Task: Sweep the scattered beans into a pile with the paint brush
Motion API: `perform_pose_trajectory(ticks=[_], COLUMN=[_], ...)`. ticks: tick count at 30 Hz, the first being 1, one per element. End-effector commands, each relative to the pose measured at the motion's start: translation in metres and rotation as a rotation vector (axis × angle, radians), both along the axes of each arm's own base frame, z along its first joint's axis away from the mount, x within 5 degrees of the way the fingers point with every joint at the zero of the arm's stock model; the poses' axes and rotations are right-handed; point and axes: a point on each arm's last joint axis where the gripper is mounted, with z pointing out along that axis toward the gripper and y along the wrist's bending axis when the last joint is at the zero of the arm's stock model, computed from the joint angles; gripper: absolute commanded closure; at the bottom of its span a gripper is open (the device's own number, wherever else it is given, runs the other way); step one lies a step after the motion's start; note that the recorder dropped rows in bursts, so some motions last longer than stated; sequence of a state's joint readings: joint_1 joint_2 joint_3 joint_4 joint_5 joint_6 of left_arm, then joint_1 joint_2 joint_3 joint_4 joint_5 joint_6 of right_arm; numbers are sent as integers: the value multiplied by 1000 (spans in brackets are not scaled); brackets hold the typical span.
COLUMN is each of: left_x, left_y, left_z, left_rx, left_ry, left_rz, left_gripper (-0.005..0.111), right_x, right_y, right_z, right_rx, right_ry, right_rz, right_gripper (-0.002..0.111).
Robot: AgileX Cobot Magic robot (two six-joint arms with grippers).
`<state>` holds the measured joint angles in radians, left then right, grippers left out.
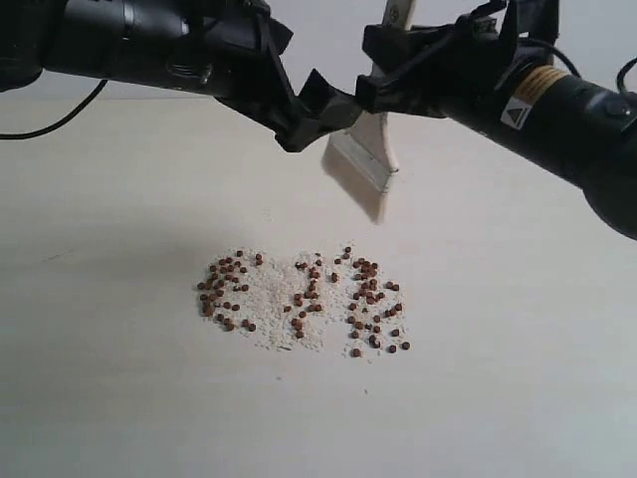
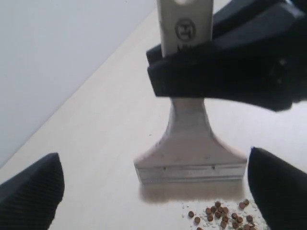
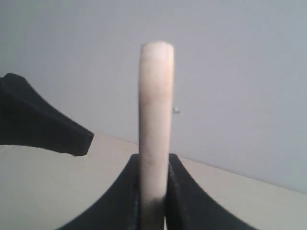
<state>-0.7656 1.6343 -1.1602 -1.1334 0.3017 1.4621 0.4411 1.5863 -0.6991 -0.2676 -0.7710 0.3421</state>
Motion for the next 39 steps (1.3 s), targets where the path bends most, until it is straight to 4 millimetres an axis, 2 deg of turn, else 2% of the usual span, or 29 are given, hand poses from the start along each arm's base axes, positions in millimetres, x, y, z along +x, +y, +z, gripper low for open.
perform_pose_trajectory(ticks=[1,3,4,5,7,8,9,14,18,22,25,29,32,34,39], left_x=[-2,-2,-4,-5,-5,-5,-4,-6,-22,-60,-94,-136,-163,-175,-189], left_y=[1,1,3,8,16,22,29,75,124,171,197,225,245,255,270], left_z=[3,1,1,3,6,7,10,17,16,21,23,26,19,9,-14], left_rx=[21,36,44,44,37,31,24,-57,-97,-190,-273,-446,-553,-598,-697], left_ry=[-30,-37,-45,-55,-56,-52,-48,7,-74,-190,-261,-327,-386,-418,-440], left_rz=[-22,-32,-32,-16,5,23,44,200,477,703,733,740,753,769,814], left_gripper=[10,13,24,43,72,91,106,107,107,107,107,107,107,107,107], right_x=[-8,-11,-10,-8,-4,-3,-2,-2,-3,-3,-3,-3,-4,-5,-6], right_y=[-8,-15,-25,-35,-49,-55,-59,-63,-63,-63,-63,-63,-63,-62,-60], right_z=[19,26,27,27,23,21,19,13,11,11,11,9,8,7,6], right_rx=[-49,-74,-115,-141,-170,-184,-210,-280,-303,-304,-305,-305,-299,-290,-257], right_ry=[-35,-21,1,32,76,92,106,143,150,152,154,179,204,216,247], right_rz=[-45,-67,-101,-141,-189,-206,-214,-211,-203,-203,-202,-208,-206,-196,-168], right_gripper=[108,108,108,108,108,108,108,108,108,108,108,108,108,108,108])
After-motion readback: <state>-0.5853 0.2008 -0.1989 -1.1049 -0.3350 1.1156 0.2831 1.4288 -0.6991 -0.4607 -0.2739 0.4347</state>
